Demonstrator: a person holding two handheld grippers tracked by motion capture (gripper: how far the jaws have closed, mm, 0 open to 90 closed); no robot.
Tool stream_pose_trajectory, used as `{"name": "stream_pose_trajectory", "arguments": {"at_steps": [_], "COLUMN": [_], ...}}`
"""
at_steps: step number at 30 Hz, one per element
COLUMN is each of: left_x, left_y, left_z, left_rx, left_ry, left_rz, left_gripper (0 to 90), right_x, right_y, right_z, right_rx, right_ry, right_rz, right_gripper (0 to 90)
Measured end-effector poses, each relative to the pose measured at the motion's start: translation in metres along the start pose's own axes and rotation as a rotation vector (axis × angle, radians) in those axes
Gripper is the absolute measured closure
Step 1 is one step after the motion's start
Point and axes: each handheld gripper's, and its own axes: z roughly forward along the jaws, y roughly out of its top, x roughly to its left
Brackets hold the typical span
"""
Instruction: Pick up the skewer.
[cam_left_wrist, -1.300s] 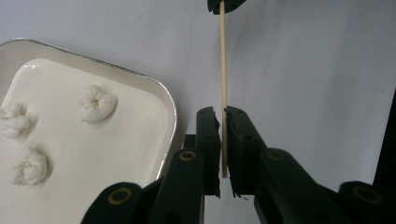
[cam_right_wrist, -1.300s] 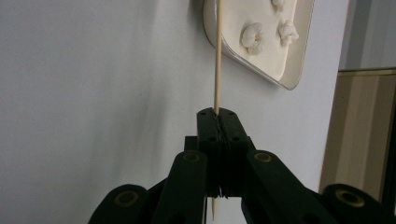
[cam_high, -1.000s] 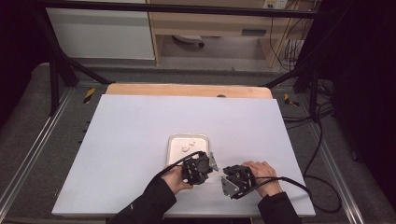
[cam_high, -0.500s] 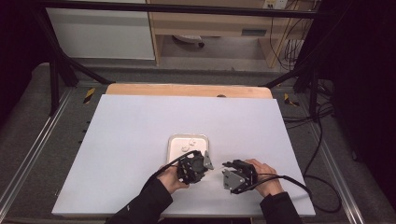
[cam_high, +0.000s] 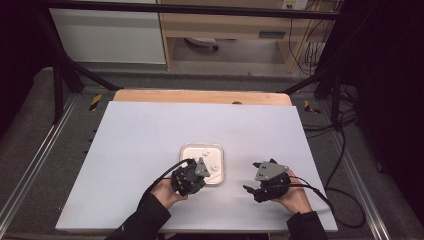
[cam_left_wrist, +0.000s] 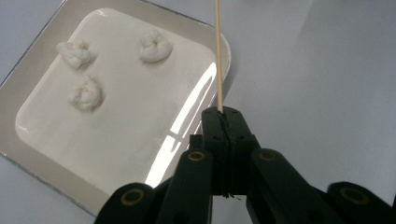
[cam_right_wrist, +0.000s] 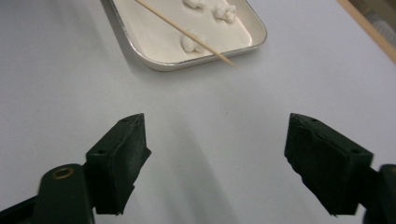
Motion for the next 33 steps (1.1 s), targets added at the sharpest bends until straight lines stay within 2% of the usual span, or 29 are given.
{"name": "stream_pose_trajectory", "arguments": {"at_steps": [5,9,16,21,24,30,33], "left_x": [0.006,0.012,0.019,0.021,0.022,0.023,0.023], "left_y": [-0.014,-0.026,-0.050,-0.065,-0.073,-0.089,-0.096], "left_z": [-0.008,-0.014,-0.025,-0.032,-0.034,-0.039,-0.042], "left_rx": [-0.044,-0.080,-0.152,-0.195,-0.213,-0.257,-0.279], "left_ry": [0.006,0.010,0.023,0.061,0.078,0.100,0.108], "left_rz": [-0.046,-0.090,-0.159,-0.183,-0.194,-0.231,-0.245], "left_gripper": [88.7,88.6,88.6,88.6,88.6,88.6,88.6], "right_x": [-0.004,-0.005,-0.003,-0.002,0.000,0.002,0.001], "right_y": [-0.007,-0.011,-0.010,-0.007,-0.003,0.011,0.017], "right_z": [0.001,0.003,0.007,0.010,0.011,0.018,0.023], "right_rx": [0.010,0.004,-0.011,-0.034,-0.040,-0.051,-0.059], "right_ry": [0.009,0.020,0.035,0.047,0.039,0.053,0.067], "right_rz": [0.117,0.154,0.203,0.242,0.244,0.260,0.289], "right_gripper": [10.3,8.0,7.8,7.0,5.6,5.3,4.9]}}
